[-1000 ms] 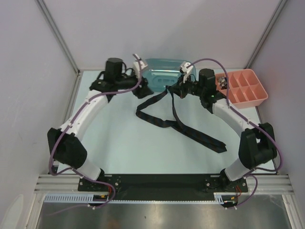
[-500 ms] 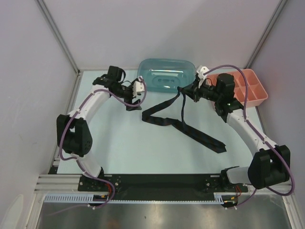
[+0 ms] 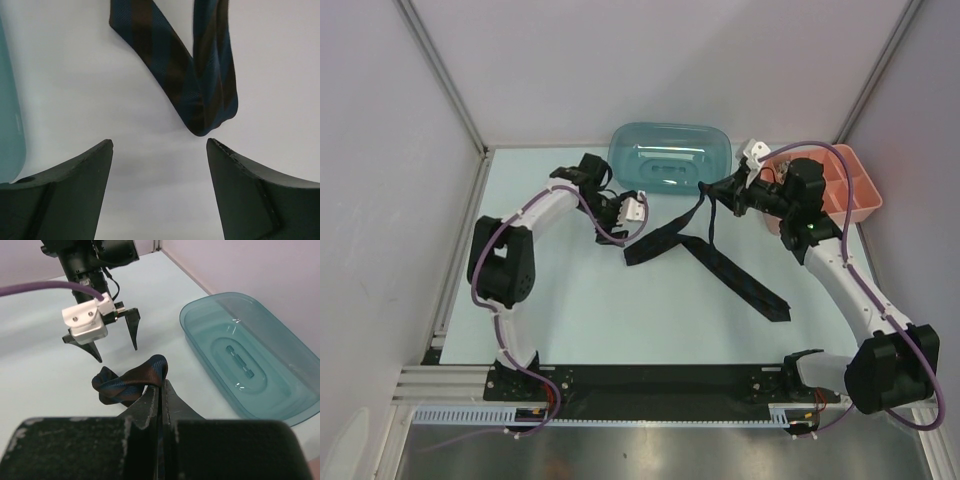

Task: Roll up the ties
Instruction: Flatten out the tie at the center of the board.

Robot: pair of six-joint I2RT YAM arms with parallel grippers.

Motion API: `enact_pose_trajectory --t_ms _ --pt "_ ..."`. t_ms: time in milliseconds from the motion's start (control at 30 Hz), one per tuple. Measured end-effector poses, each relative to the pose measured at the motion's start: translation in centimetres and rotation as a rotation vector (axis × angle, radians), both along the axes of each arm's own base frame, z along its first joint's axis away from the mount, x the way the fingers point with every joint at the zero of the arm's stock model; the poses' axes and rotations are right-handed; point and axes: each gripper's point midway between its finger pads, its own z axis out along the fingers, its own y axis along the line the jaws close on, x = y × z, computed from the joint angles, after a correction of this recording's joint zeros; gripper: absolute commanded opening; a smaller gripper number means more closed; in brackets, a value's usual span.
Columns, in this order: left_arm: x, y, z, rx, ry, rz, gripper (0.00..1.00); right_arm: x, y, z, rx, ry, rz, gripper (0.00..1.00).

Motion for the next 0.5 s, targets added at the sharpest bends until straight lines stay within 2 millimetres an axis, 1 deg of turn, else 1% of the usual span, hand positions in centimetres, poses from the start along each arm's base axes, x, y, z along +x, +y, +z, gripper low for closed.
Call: enact_pose_trajectory --t_ms 133,267,333,400,433,467,500 --pt "-0.9 -0.9 -0.9 0.018 0.027 -0.043 0.8 -0.2 -0.2 0.0 0.001 0.002 -0.005 0.0" --pt "-2.7 -1.6 -1.2 0.025 0.074 -0.075 0.8 -0.5 -0.4 0.0 0.003 0.004 -0.015 0.0" --pt "-3.7 -1.6 -1.7 0.028 0.1 -0.084 0.78 -0.6 -0.6 0.1 0.005 0.002 -0.019 0.0" --pt "-4.9 -1.3 -2.4 0.037 0.138 -0.088 0.73 -0.6 -0.6 0.1 0.009 0.007 -0.023 0.0" --pt "-5.4 -1.3 -2.8 0.043 0.156 -0.087 0.68 -0.6 -0.7 0.1 0.011 0.01 -0.026 0.0" --pt "-5.6 -1.2 -3.1 0.046 0.166 -0.084 0.56 -0.6 -0.7 0.1 0.013 0.012 -0.027 0.0" --pt "-5.7 -1.2 -3.3 0.047 0.176 -0.072 0.48 -0.6 -0.7 0.1 0.015 0.015 -0.029 0.0"
